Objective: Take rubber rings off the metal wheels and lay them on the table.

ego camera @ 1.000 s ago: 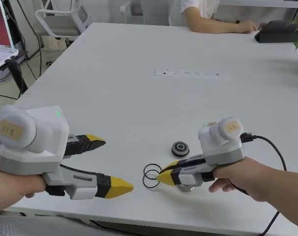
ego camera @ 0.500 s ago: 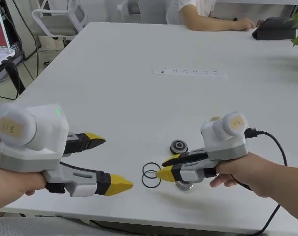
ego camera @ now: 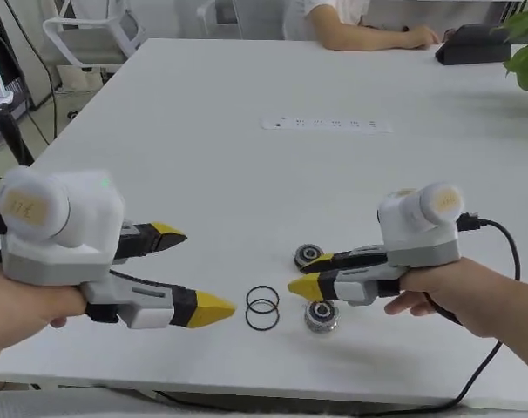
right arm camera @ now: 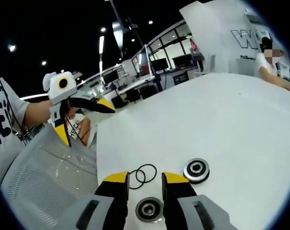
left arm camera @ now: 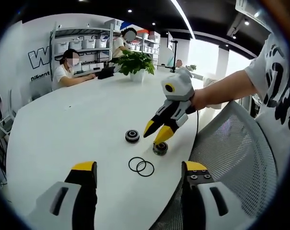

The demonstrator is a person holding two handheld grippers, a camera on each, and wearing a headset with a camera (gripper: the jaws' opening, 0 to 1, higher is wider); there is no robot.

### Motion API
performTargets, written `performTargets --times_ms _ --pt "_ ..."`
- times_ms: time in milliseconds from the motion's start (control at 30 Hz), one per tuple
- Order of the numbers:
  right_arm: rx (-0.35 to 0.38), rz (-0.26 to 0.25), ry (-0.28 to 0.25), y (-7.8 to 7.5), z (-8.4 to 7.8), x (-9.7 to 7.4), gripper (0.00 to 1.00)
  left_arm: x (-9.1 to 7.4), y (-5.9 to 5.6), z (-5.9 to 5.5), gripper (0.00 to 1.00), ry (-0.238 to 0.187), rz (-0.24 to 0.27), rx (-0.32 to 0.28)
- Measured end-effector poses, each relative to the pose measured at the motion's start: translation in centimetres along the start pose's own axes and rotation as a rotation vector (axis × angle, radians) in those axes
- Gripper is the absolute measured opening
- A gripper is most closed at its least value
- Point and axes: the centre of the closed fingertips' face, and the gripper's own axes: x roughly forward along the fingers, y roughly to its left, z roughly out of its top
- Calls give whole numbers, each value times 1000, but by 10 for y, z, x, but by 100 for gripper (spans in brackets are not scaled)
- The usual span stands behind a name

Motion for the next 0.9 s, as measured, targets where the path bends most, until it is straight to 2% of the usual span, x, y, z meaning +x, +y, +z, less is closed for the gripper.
performTargets --times_ms 133,333,900 --pt "-1 -35 -18 -9 0 -9 24 5 3 6 69 -9 -9 -15" --pt "3 -69 -26 -18 -2 -18 25 16 5 10 68 3 -19 5" --pt "-14 -154 -19 -41 -12 -29 27 47 13 14 67 36 -51 6"
